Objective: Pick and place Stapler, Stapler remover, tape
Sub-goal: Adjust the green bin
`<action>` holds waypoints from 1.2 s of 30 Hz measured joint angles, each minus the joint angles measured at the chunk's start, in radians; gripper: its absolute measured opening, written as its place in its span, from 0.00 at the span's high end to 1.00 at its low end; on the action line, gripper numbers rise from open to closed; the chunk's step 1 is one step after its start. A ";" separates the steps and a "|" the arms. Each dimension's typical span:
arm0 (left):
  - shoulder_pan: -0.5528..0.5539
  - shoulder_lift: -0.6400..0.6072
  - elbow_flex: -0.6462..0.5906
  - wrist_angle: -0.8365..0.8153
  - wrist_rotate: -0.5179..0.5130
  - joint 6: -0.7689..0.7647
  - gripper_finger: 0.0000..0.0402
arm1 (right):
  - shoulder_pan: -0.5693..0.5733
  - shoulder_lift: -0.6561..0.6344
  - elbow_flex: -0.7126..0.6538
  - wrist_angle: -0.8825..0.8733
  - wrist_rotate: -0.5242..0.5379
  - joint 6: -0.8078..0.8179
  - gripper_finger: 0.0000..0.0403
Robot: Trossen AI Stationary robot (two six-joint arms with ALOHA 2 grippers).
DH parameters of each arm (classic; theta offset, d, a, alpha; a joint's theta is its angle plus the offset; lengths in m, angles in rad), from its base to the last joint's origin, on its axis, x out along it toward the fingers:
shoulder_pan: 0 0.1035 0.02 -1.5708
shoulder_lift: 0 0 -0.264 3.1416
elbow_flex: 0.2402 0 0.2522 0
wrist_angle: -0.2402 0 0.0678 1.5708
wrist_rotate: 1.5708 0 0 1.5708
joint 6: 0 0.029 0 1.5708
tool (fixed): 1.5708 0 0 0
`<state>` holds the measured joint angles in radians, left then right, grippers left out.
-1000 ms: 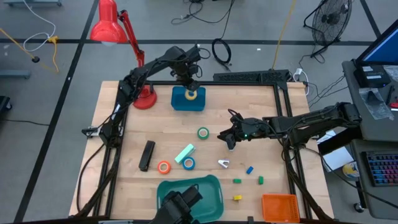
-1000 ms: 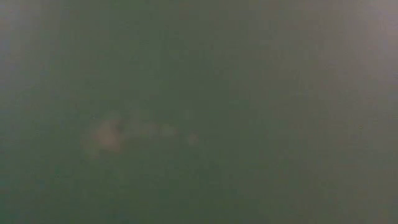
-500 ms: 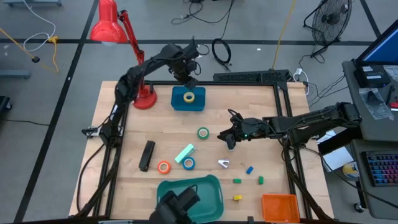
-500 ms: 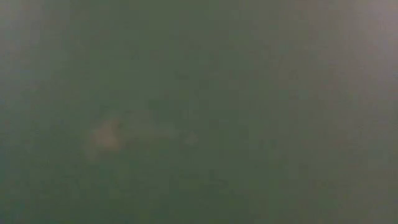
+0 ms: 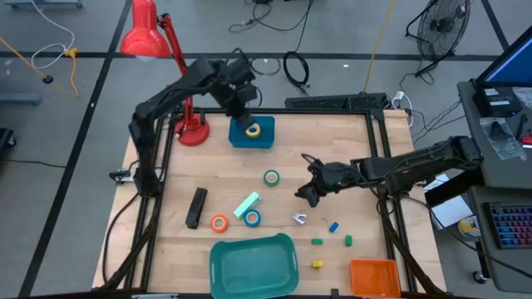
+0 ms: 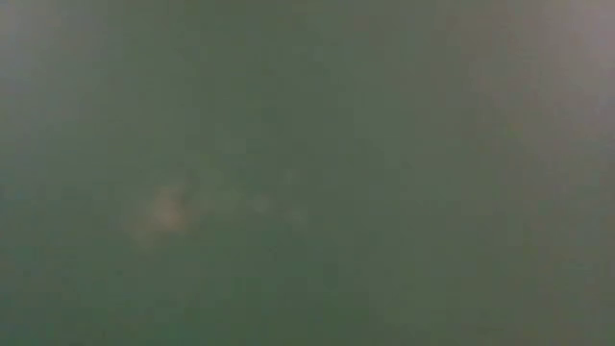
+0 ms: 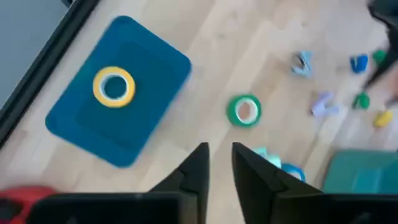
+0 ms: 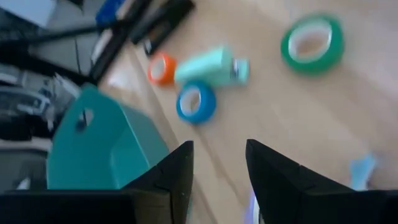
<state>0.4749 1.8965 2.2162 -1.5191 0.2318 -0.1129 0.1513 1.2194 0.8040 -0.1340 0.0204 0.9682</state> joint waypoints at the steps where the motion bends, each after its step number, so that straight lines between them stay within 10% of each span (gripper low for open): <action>1: -0.033 -0.018 0.000 -0.010 -0.023 -0.014 0.90 | 0.016 0.000 0.000 -0.024 -0.004 0.013 0.67; 11: -0.373 -0.162 -0.042 -0.050 -0.199 -0.223 0.99 | 0.236 0.000 -0.001 -0.110 0.033 0.203 0.98; 21: -0.755 -0.364 -0.377 0.126 -0.422 -0.637 1.00 | 0.482 0.060 0.000 -0.096 0.268 0.501 1.00; 36: -1.013 -0.434 -0.649 0.349 -0.540 -0.913 1.00 | 0.478 0.483 0.224 0.121 0.107 0.465 1.00</action>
<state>-0.5383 1.4629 1.5669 -1.1699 -0.3082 -1.0257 0.6294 1.7022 1.0278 -0.0131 0.1272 1.4328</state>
